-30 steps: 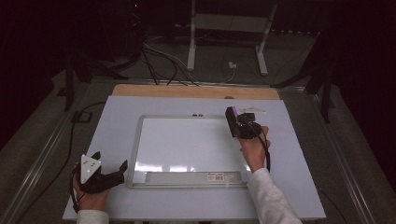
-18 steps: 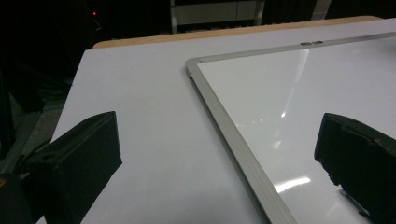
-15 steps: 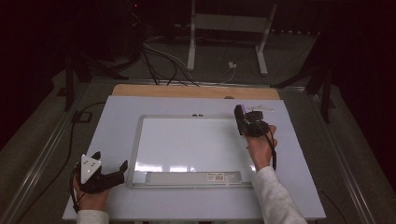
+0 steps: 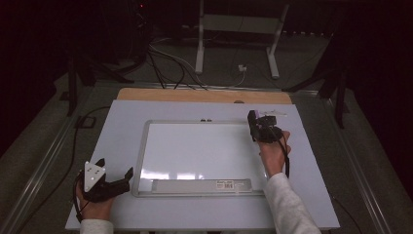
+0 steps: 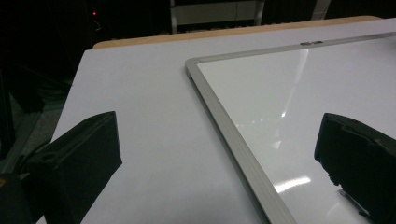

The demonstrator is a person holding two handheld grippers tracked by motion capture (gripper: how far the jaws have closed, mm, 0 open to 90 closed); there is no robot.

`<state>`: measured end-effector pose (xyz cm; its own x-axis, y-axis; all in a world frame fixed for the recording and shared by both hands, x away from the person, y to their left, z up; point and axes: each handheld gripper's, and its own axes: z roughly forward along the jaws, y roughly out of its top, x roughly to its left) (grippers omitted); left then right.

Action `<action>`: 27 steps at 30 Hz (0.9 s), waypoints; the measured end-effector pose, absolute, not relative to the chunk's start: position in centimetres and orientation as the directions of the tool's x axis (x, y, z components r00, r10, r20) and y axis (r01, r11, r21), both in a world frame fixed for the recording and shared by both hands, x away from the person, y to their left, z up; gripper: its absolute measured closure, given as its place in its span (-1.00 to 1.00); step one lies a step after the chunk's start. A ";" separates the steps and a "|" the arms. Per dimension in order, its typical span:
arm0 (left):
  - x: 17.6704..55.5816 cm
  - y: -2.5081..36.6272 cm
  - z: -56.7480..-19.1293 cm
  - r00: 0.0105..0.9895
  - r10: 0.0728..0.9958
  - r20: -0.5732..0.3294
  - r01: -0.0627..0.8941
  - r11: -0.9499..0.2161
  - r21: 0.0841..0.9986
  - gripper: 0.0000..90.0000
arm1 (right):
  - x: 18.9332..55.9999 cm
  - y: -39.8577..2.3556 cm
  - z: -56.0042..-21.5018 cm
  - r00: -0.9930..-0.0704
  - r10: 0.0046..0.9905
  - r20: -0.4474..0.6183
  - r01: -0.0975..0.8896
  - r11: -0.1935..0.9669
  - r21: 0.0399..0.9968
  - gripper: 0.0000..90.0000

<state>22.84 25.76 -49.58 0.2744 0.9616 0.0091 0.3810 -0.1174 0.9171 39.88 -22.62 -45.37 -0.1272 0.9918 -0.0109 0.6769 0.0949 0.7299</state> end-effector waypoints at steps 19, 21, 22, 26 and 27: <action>22.9 25.7 -49.6 0.275 0.962 0.012 0.384 -0.121 0.915 -0.97 | 40.2 -23.0 -47.9 -0.083 0.996 0.011 0.721 0.053 0.691 0.42; 22.9 25.7 -49.6 0.275 0.961 0.013 0.384 -0.122 0.915 -0.97 | 40.2 -23.0 -48.0 -0.079 0.997 0.012 0.724 0.049 0.688 0.42; 22.9 25.7 -49.6 0.275 0.961 0.013 0.384 -0.123 0.915 -0.97 | 40.2 -22.9 -48.1 -0.078 0.997 0.011 0.725 0.049 0.687 0.42; 22.9 25.7 -49.6 0.273 0.962 0.014 0.384 -0.123 0.915 -0.97 | 40.2 -22.8 -48.4 -0.069 0.997 0.019 0.736 0.038 0.676 0.42; 22.9 25.7 -49.6 0.273 0.962 0.013 0.384 -0.122 0.915 -0.97 | 40.2 -22.9 -48.5 -0.065 0.998 0.021 0.738 0.034 0.674 0.42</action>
<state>22.86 25.70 -49.59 0.2732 0.9619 0.0133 0.3836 -0.1216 0.9154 40.22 -22.86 -48.52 -0.0654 0.9976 0.0214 0.7380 0.0339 0.6740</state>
